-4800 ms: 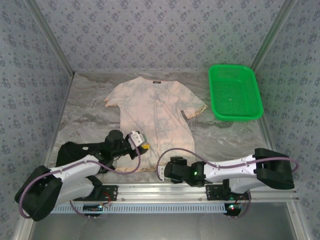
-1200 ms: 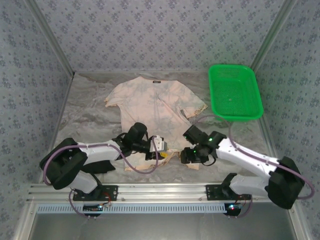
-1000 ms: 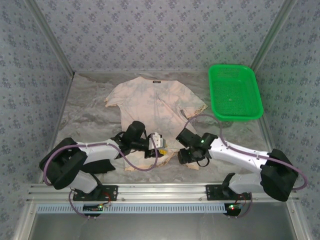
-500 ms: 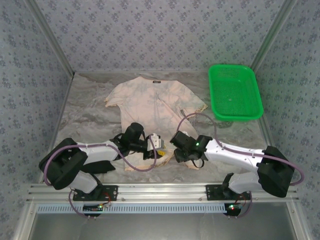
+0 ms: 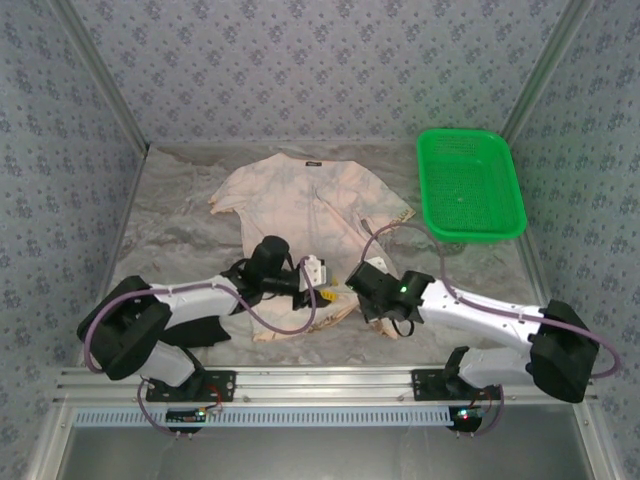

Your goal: Fold the inside-out t-shirt

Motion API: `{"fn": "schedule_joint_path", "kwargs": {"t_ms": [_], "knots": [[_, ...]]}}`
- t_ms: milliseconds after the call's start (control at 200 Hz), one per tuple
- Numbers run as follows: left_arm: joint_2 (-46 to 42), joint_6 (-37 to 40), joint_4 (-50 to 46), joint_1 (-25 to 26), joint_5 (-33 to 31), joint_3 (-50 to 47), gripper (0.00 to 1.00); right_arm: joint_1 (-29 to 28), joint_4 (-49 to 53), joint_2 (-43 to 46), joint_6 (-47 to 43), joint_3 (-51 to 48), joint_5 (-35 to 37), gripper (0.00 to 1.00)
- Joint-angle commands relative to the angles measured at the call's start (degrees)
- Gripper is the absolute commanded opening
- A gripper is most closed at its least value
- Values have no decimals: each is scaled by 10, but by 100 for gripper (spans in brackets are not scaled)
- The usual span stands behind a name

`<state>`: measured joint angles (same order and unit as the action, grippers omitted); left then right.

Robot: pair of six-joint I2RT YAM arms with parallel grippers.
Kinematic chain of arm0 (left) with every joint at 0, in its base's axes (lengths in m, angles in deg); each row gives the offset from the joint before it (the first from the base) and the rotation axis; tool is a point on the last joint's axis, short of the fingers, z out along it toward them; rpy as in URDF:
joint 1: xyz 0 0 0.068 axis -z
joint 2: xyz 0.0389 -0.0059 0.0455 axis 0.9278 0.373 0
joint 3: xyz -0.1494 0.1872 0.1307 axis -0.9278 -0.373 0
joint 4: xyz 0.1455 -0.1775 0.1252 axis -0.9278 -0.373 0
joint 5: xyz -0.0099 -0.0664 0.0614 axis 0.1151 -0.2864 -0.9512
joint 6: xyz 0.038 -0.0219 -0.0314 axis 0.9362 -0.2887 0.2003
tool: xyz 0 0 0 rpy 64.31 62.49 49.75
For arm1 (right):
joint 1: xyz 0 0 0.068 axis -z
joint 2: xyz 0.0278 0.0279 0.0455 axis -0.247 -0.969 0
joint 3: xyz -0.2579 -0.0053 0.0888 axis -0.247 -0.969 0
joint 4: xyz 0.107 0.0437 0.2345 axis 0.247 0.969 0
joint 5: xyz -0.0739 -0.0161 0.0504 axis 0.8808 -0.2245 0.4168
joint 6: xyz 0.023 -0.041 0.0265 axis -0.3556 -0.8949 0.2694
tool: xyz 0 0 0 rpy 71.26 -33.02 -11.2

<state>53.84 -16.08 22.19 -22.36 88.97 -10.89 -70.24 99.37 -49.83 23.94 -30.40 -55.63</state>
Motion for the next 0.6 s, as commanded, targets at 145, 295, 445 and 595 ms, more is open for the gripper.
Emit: {"fn": "schedule_joint_path", "kwargs": {"t_ms": [145, 295, 445, 595], "knots": [[66, -68, 53, 48, 20, 41, 45, 27, -23, 60, -117, 6, -52, 0], [73, -73, 69, 66, -6, 17, 47, 39, -37, 93, -135, -3, -84, 0], [32, -29, 55, 81, -50, -33, 51, 60, -40, 103, -139, -1, -113, 0], [-1, 20, 1, 100, -106, -52, 51, 69, -41, 99, -146, 5, -130, 0]]}}
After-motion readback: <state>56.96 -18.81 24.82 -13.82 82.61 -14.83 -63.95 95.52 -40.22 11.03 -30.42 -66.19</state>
